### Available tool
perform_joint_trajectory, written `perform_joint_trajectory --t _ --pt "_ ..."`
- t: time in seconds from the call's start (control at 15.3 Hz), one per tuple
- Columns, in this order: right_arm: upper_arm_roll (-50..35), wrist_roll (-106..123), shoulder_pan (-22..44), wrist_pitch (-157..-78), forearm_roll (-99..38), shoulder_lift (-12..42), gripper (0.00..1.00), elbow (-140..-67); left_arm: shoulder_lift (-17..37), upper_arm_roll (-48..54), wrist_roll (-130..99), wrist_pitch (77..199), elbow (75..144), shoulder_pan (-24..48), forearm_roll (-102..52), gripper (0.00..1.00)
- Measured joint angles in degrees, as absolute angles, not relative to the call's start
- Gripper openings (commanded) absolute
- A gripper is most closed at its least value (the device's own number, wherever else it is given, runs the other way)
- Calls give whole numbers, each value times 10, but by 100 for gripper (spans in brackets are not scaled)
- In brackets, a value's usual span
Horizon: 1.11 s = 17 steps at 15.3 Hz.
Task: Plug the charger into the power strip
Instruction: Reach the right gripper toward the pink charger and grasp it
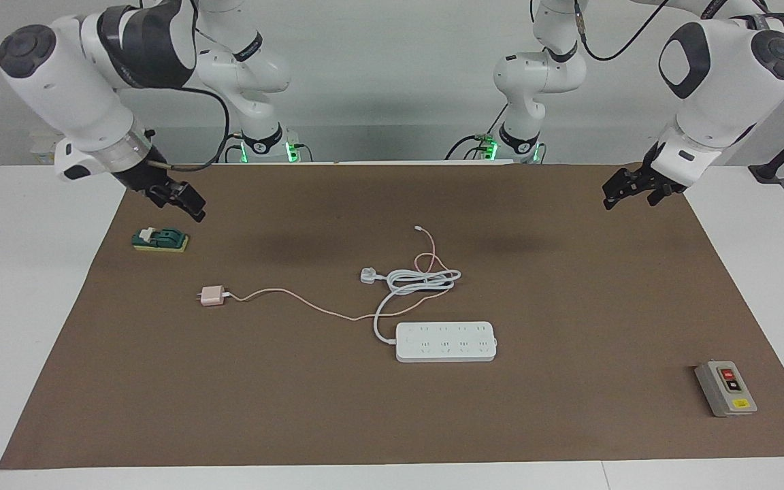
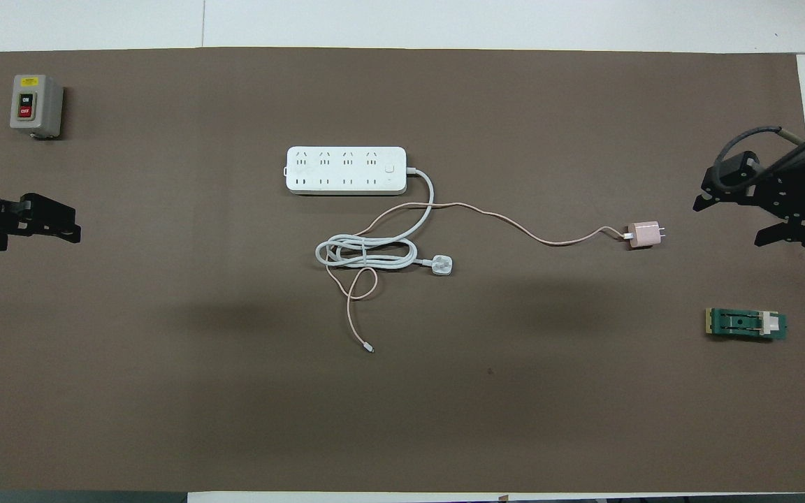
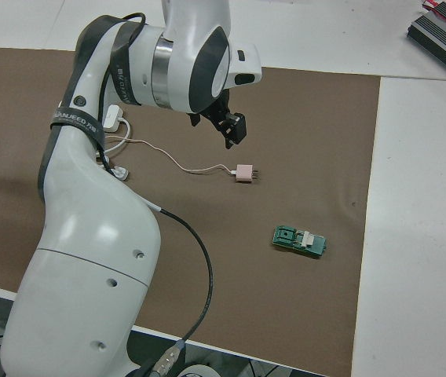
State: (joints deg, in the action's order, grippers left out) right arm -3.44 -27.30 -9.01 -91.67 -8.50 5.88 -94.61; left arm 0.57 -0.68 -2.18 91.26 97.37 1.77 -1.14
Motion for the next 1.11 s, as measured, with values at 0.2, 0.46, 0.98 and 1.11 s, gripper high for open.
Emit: perform_joint_trajectory --t 0.2,0.46,0.98,1.11 --pt "-33 -326 -133 -946 -139 113 99 -951 6 -7 -22 913 974 18 -11 100" --pt "-33 -394 -161 -1000 -223 163 100 -977 6 -7 -22 913 974 18 -11 100" --pt "-31 -406 -204 -1034 -327 259 100 -983 6 -7 -22 913 974 18 -11 100" --pt "-31 -407 -211 -1020 -348 262 100 -983 6 -7 -22 913 974 18 -11 100"
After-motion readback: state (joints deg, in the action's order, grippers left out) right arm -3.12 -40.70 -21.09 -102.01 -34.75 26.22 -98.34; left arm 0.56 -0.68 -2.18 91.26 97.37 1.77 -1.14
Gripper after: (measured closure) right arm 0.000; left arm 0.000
